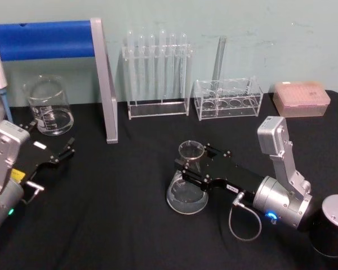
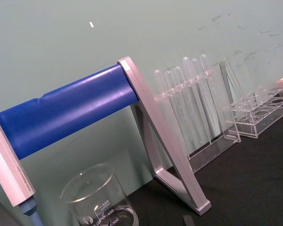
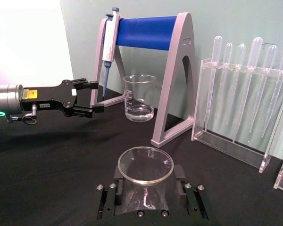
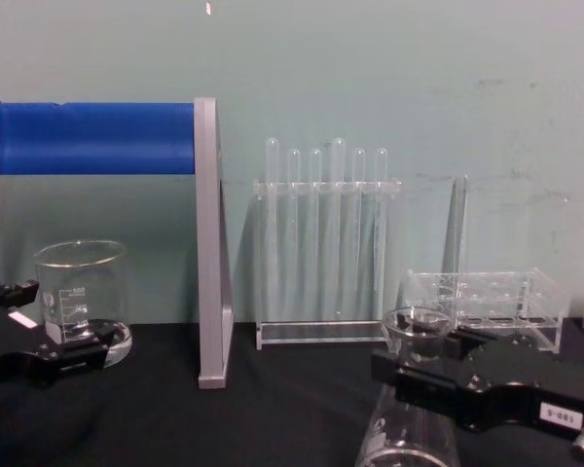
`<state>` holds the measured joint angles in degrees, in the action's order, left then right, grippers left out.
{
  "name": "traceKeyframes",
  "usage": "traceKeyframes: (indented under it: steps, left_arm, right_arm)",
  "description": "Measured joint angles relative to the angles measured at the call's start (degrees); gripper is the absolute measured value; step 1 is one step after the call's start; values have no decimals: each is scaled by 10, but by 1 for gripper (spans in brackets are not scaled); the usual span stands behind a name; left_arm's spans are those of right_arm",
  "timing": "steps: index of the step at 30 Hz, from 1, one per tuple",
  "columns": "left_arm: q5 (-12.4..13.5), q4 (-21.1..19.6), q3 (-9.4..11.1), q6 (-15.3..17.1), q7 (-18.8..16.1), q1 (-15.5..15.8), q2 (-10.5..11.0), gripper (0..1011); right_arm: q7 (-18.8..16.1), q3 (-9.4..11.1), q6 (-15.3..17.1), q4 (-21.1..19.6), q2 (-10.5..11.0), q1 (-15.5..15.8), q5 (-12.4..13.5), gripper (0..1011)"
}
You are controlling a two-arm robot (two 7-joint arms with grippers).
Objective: Grasp the erlenmeyer flask with one hand, shake it three times, then place it back.
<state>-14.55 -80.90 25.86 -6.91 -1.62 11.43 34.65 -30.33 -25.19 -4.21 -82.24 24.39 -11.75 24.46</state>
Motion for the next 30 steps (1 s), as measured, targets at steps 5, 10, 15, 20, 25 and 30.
traceKeyframes:
  steps: [5, 10, 15, 20, 25, 30]
  left_arm:
    - [0, 0, 0, 0, 0, 0, 0, 1001]
    - [0, 0, 0, 0, 0, 0, 0, 1001]
    - [0, 0, 0, 0, 0, 0, 0, 1001]
    - [0, 0, 0, 0, 0, 0, 0, 1000]
    - [0, 0, 0, 0, 0, 0, 0, 1001]
    - [0, 0, 0, 0, 0, 0, 0, 1001]
  right_arm:
    - [0, 0, 0, 0, 0, 0, 0, 536]
    - [0, 0, 0, 0, 0, 0, 0, 456]
    - [0, 0, 0, -1, 0, 0, 1, 457]
    - [2, 2, 1, -6, 2, 3, 0, 457]
    - [12, 10, 5, -30, 9, 9, -4, 456]
    - [23, 21, 13, -62, 16, 18, -4, 457]
